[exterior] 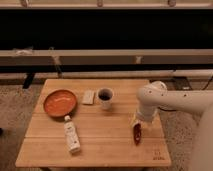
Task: Place the pepper in the ceramic bowl
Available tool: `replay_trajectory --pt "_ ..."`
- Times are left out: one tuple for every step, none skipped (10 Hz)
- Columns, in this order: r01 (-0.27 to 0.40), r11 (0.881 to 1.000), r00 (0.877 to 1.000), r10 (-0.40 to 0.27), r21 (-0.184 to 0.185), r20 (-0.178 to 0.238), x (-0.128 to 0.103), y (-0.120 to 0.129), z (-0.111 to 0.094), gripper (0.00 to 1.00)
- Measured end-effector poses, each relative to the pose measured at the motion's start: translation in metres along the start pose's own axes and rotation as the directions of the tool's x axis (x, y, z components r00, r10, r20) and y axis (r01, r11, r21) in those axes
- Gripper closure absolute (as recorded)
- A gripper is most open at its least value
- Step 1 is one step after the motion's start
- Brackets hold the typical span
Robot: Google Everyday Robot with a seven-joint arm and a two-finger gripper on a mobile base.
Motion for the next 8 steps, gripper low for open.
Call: replay_trajectory --pt "-0.003 1.000 1.000 0.003 -0.005 -0.008 0.001 0.000 0.005 0.35" --pt "-0.002 1.000 1.000 0.002 -0.009 -0.021 0.002 0.002 0.013 0.35" --pt "-0.003 1.000 1.000 0.002 -0.013 -0.025 0.003 0.003 0.018 0.35" --pt "-0.004 1.000 1.000 0.004 -0.013 -0.029 0.004 0.002 0.020 0.36" --pt "-0.007 1.000 0.999 0.007 -0.012 -0.033 0.005 0.003 0.023 0.42" --pt "-0.011 1.000 0.999 0.010 -0.013 -0.038 0.006 0.007 0.026 0.53" --pt "-0.014 1.000 0.999 0.014 -0.012 -0.045 0.007 0.009 0.027 0.63" --pt "-0.019 1.000 0.999 0.018 -0.009 -0.050 0.009 0.010 0.028 0.71"
